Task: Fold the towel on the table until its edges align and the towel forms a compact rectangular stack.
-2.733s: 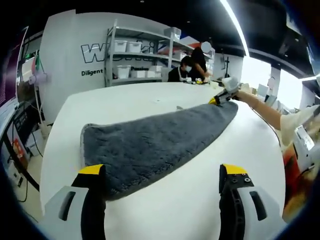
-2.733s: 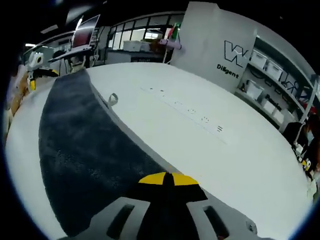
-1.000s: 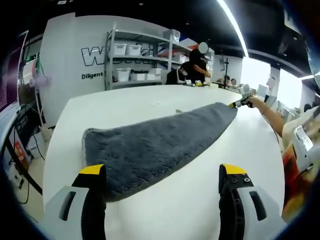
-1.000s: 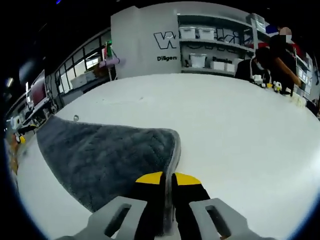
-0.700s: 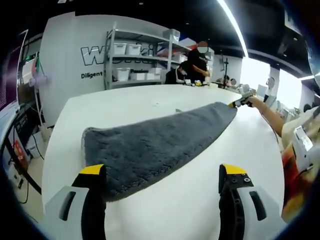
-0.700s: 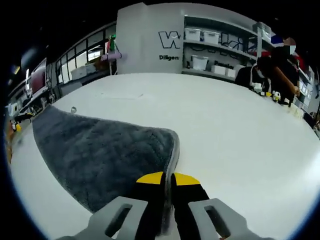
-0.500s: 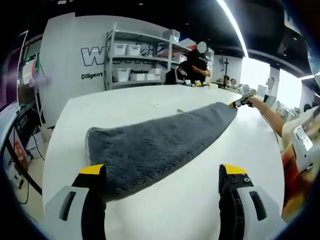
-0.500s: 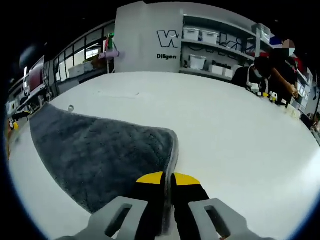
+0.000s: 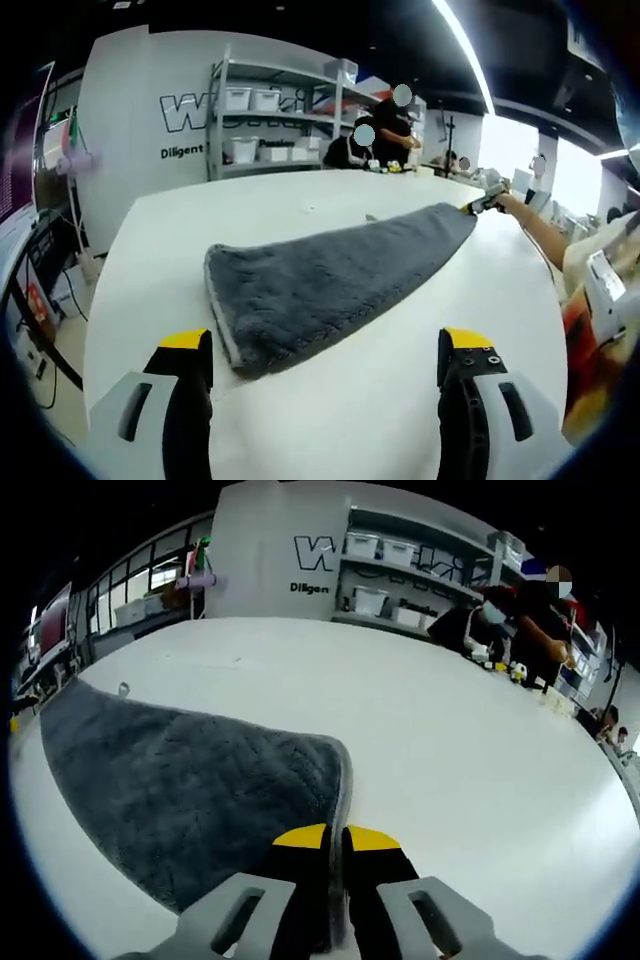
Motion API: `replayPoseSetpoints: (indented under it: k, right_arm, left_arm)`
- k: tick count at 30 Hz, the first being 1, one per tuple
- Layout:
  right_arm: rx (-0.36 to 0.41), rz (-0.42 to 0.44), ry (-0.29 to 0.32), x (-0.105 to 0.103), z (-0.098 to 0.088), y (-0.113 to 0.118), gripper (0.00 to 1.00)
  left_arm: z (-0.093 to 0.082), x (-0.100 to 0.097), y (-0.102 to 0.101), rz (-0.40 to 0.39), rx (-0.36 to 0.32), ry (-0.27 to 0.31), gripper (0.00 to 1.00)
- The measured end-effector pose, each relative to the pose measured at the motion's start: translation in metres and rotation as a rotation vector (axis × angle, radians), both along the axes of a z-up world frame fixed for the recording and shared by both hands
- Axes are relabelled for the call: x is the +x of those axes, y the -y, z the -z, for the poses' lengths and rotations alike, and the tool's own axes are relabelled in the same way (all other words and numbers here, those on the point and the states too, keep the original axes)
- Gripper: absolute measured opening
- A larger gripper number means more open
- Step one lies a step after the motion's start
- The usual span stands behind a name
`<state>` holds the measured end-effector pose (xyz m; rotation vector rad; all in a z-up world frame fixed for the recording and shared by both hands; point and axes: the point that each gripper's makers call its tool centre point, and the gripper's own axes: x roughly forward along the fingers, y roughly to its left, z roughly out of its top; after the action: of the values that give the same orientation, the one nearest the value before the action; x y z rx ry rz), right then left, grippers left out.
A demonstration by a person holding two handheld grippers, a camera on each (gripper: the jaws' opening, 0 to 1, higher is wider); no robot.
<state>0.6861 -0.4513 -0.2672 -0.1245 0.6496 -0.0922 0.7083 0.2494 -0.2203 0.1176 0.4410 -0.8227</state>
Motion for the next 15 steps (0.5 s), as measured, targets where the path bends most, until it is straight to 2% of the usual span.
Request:
replayPoseSetpoints:
  k: [15]
  right_arm:
    - [-0.174,0.123,-0.045,-0.014,-0.002,0.056,0.02]
  left_arm:
    - [-0.001,0.0,0.001,0.007,-0.004,0.001,0.91]
